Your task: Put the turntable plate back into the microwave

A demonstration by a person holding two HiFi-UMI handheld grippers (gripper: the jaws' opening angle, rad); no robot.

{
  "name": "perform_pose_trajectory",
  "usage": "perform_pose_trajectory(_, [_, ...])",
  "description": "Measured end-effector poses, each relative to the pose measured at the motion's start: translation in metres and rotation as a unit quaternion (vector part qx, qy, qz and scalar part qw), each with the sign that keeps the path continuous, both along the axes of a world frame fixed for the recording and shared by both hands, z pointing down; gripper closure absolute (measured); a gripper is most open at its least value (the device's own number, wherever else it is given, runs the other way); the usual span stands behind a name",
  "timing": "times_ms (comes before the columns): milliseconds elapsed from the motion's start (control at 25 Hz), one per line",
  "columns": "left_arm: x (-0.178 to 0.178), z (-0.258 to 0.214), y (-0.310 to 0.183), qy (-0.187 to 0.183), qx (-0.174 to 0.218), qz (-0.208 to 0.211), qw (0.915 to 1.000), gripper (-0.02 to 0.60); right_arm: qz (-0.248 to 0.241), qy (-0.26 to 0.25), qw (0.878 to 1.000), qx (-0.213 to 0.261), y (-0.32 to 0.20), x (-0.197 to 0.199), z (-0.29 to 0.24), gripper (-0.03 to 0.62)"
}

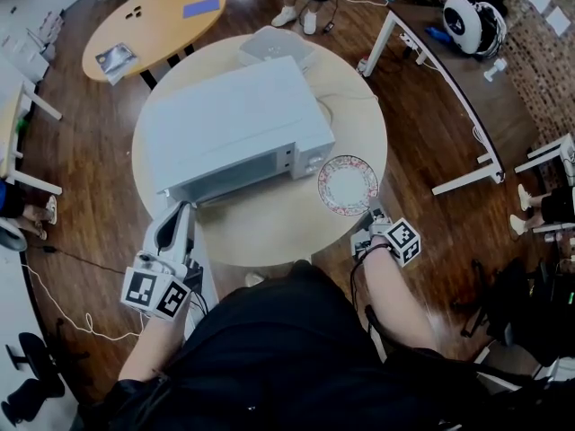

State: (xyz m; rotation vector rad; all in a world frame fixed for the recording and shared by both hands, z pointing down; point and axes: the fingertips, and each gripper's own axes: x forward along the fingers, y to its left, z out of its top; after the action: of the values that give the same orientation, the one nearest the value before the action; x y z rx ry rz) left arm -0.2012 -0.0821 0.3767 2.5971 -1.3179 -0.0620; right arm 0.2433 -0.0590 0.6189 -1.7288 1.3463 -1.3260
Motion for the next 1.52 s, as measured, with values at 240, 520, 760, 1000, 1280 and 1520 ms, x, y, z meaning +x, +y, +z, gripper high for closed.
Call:
perform_pose_trajectory(240, [-0.009,0.004,0.006,0.008,-0.002,-0.011,0.9999,0.577,-0.014,0.000,1.000,0.002,0.001,-0.010,-0.004,0.572])
perform_pose_trajectory(520, [-0.020,0.008,0.015,0.014,-0.007,-0.023,0.9996,0.577,-0.022,-0.004,1.000,0.001,0.001,-0.022,-0.006,0.572])
perform_pose_trajectory(760, [-0.022,0.013,0.021,0.017,-0.009,-0.023,0.9995,0.577,-0.026,-0.003,1.000,0.003,0.001,-0.025,-0.008,0.572])
perform_pose_trajectory(1000, [-0.010,0.009,0.019,0.016,-0.003,-0.011,0.9998,0.577,-0.020,-0.002,1.000,0.004,0.003,-0.017,-0.008,0.572])
perform_pose_trajectory(1280, [0.005,0.008,0.014,0.015,-0.002,0.001,0.9999,0.577,-0.017,-0.009,1.000,0.009,0.007,-0.012,-0.011,0.572])
perform_pose_trajectory(1520, [0.005,0.014,0.014,0.014,-0.008,-0.003,0.9999,0.577,-0.023,-0.015,1.000,0.006,0.010,-0.013,-0.010,0.572])
